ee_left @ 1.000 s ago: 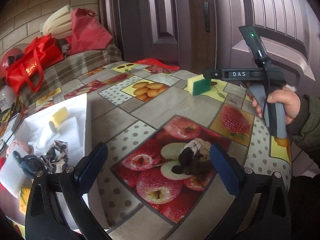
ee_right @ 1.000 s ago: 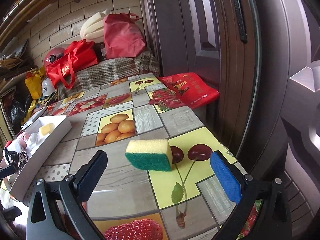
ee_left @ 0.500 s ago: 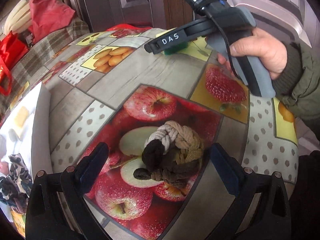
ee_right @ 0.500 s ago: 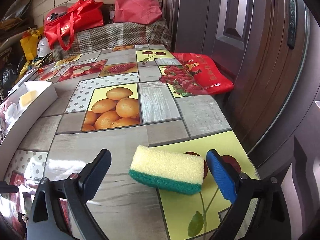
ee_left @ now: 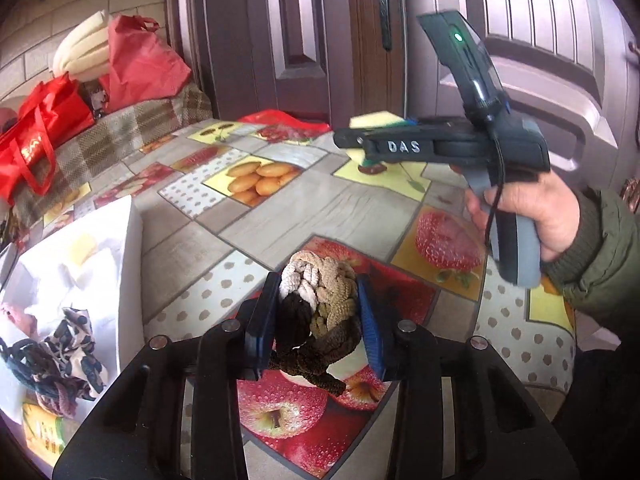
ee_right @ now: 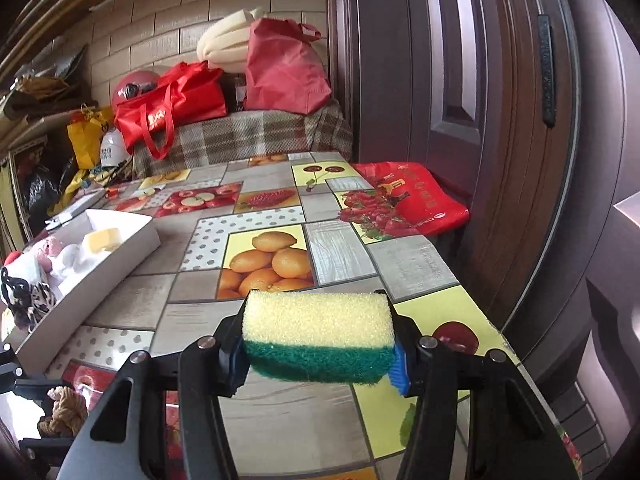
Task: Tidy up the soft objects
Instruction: 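Grasp the braided rope toy with the left tool while the right tool grasps the sponge, then carry the braided rope toy with the left tool while the right tool carries the sponge over the box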
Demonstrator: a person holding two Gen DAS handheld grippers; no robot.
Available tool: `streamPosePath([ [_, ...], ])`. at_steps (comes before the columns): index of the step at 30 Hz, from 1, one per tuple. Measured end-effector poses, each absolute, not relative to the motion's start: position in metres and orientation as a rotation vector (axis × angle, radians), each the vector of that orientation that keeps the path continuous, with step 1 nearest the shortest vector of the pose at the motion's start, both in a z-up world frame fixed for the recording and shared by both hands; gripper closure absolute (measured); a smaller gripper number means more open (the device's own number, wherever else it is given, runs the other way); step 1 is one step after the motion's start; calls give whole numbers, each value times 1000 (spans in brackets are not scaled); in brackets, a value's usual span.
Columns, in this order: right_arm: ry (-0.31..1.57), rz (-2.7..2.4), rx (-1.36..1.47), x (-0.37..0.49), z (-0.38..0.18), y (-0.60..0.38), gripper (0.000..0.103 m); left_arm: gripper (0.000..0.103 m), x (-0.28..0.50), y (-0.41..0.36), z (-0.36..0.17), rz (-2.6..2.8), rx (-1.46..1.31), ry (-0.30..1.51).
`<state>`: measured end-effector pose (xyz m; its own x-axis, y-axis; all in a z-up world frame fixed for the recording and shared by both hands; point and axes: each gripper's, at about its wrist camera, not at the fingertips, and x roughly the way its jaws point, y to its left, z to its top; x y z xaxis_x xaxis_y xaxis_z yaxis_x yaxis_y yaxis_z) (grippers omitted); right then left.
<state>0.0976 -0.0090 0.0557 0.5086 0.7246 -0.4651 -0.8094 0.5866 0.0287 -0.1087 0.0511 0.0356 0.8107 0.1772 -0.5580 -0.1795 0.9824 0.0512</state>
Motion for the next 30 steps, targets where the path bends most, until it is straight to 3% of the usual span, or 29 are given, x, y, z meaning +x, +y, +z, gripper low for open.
streamPosePath([
  [7, 444, 1002, -74, 70, 63, -12, 48, 67, -144, 76, 53, 296, -125, 416],
  [30, 357, 1175, -177, -3, 60, 30, 48, 66, -210, 125, 54, 560, -115, 335],
])
